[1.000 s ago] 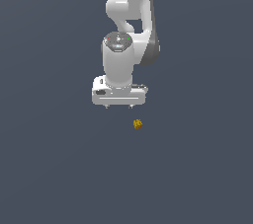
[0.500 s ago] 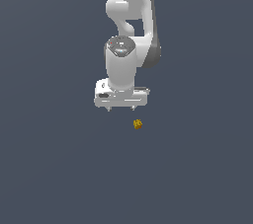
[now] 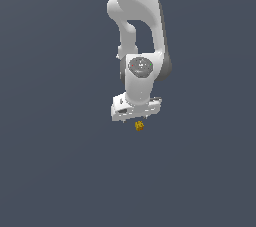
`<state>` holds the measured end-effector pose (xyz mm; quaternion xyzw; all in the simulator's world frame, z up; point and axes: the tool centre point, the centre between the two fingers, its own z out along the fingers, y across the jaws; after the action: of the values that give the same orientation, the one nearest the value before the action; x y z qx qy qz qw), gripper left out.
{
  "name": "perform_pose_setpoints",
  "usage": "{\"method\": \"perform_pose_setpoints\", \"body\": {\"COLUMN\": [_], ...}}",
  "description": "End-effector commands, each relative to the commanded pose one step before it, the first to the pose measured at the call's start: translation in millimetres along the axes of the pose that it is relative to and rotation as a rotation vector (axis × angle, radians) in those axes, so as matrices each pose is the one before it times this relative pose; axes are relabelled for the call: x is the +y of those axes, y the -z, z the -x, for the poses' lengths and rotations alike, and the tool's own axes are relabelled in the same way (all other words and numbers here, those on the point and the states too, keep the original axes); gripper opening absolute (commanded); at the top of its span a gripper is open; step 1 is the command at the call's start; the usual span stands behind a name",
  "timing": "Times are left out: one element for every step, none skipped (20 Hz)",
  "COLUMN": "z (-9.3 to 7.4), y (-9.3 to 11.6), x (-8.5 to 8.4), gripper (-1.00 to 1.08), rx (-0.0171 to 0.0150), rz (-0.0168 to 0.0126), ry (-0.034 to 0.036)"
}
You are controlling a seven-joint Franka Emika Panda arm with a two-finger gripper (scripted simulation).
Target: Pick up the object and move it to a goal position.
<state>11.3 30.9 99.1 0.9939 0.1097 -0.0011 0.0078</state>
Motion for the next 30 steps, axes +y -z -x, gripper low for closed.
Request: {"method": "perform_pose_setpoints", "body": {"z": [-4.13,-1.17,-0.99,-0.81,-0.63,-0.45,-0.27,-0.07,0.84,0.00,0.02,0.03,0.04,0.00,0.09,0.05,0.08,0.17,0.09,0.03,0.02,-0.14,-0.16,-0.25,-0.32,-0.30,-0.13,0.00,0.00,0.00], "y": [-12.46,-3.76,-3.19,-2.62,-2.04,-1.46,-0.88,-0.29,1.10,-0.35,-1.05,-1.74,-2.44,-2.98,-3.80,-4.33,-4.98,-5.73,-5.47,-4.72,-4.10,-3.20,-2.60,-1.87,-1.18,-0.58,-0.15,0.00,0.00,0.00], "x": [-12.35,-3.70,-3.13,-2.56,-2.00,-1.43,-0.86,-0.20,0.85,0.01,0.03,0.04,0.06,-0.32,0.09,-0.29,-0.28,0.13,-0.27,-0.28,0.11,-0.28,0.10,0.10,0.09,0.07,0.03,0.00,0.00,0.00], "gripper": [1.00,1.00,1.00,1.00,1.00,1.00,1.00,1.00,1.00,1.00,1.00,1.00,1.00,1.00,1.00,1.00,1.00,1.00,1.00,1.00,1.00,1.00,1.00,1.00,1.00,1.00,1.00,-1.00,-1.00,-1.00], "rx": [0.00238,0.00051,0.00045,0.00038,0.00030,0.00022,0.00013,0.00004,-0.00160,0.00000,0.00000,0.00000,0.00000,0.00024,0.00000,0.00024,0.00024,0.00000,0.00024,0.00024,0.00000,0.00025,0.00000,0.00000,0.00000,0.00000,0.00000,0.00000,0.00000,0.00000], "rz": [-0.00659,-0.00216,-0.00187,-0.00157,-0.00124,-0.00090,-0.00054,-0.00015,0.00051,0.00000,0.00000,0.00000,0.00000,-0.00008,0.00000,-0.00008,-0.00008,0.00000,-0.00009,-0.00009,0.00000,-0.00008,0.00000,0.00000,0.00000,0.00000,0.00000,0.00000,0.00000,0.00000], "ry": [0.03632,0.01060,0.00893,0.00729,0.00568,0.00404,0.00243,0.00067,-0.00385,0.00000,0.00000,0.00000,0.00000,0.00064,0.00000,0.00064,0.00064,0.00000,0.00064,0.00064,0.00000,0.00064,0.00000,0.00000,0.00000,0.00000,0.00000,0.00000,0.00000,0.00000]}}
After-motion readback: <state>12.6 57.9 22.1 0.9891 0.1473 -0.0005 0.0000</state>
